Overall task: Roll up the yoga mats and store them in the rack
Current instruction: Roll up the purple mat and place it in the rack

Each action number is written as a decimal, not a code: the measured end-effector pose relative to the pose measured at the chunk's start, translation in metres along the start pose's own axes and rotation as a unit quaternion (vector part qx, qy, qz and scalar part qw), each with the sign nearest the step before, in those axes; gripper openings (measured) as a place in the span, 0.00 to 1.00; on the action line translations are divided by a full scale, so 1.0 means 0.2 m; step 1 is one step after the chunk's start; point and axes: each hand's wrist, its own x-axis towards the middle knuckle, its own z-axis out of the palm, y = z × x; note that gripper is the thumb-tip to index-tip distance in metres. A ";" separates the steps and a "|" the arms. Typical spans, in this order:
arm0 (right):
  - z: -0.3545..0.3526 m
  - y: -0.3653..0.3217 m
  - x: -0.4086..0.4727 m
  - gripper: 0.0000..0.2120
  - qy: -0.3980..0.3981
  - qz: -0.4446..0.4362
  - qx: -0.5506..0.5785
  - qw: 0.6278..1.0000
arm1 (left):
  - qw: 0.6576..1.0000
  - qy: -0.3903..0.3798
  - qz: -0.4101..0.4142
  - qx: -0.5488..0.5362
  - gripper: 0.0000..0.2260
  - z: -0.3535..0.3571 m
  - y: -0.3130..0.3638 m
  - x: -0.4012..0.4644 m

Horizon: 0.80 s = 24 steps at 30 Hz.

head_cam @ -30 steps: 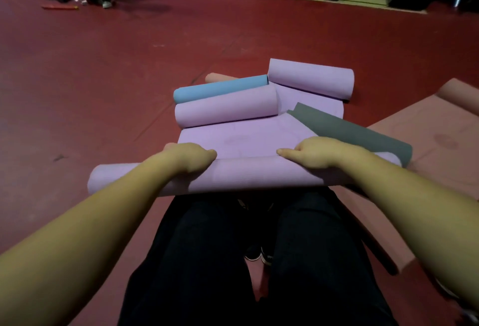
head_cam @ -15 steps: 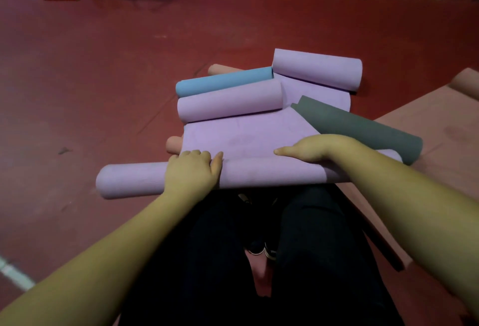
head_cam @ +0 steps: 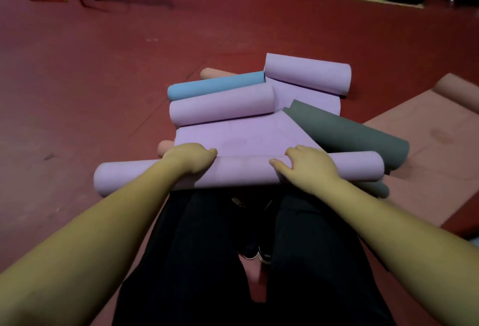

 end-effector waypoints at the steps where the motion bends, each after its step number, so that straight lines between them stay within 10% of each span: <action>1: 0.00 0.00 0.01 0.30 -0.002 0.009 -0.004 1.000 | 1.000 -0.011 -0.005 -0.008 0.27 -0.01 0.01 0.01; 15: -0.04 -0.01 0.14 0.31 -0.094 0.034 0.028 0.995 | 0.965 0.247 0.076 0.053 0.29 0.28 -0.09 -0.10; 24: -0.20 0.01 0.14 0.36 -0.146 0.043 0.036 0.988 | 0.972 0.208 0.079 0.068 0.31 0.08 -0.04 -0.15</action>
